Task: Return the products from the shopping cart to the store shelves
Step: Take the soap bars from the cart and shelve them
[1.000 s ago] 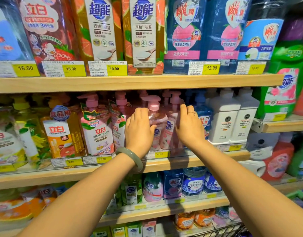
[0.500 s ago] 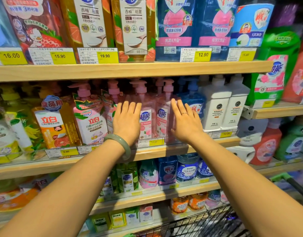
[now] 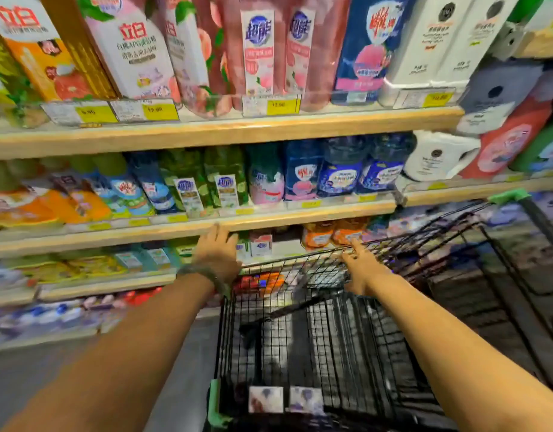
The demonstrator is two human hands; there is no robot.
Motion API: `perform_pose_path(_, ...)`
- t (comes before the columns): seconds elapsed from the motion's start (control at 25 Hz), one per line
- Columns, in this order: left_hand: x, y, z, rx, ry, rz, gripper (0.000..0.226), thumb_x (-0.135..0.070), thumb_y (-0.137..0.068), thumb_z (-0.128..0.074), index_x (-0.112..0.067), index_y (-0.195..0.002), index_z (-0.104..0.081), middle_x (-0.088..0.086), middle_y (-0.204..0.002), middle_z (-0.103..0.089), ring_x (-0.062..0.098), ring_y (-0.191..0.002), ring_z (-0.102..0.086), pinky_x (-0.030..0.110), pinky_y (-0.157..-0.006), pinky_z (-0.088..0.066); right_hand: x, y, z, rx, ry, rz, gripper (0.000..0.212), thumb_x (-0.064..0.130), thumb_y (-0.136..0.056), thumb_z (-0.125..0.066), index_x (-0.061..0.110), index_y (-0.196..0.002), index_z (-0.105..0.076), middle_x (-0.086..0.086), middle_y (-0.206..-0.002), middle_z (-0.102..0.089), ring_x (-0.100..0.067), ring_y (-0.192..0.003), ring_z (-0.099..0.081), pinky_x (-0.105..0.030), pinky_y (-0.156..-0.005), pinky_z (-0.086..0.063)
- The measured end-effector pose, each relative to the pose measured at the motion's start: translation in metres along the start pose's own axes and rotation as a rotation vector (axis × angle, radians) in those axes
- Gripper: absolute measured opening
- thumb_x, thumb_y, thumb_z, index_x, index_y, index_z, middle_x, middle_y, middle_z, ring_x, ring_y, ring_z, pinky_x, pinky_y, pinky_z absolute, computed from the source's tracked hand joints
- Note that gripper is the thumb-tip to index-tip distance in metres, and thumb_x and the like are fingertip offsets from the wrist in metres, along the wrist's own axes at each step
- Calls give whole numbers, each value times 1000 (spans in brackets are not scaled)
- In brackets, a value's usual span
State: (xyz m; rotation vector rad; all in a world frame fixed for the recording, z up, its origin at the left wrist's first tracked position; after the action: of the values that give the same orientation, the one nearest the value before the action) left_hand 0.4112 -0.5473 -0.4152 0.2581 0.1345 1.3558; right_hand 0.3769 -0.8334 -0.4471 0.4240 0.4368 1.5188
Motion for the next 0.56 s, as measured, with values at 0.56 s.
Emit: perform_pose_path(0.56, -85, 70, -308, 836, 301, 73, 29, -32, -95, -45, -15, -116, -55, 9, -113, -62, 28, -98, -58, 32, -74, -45, 26, 9, -301, 663, -199, 83, 43, 31, -96, -48, 13, -135, -47, -13, -139, -52, -33, -123, -51, -36, -96, -43)
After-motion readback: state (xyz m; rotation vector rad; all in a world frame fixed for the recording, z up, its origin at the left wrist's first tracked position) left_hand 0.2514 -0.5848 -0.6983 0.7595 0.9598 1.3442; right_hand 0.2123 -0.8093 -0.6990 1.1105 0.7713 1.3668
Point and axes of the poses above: each hand's wrist, its own y-axis away from the middle knuckle, its own z-axis out of the back of the hand, x = y × z, the point moved 6 cm from there along -y, towards the middle knuckle
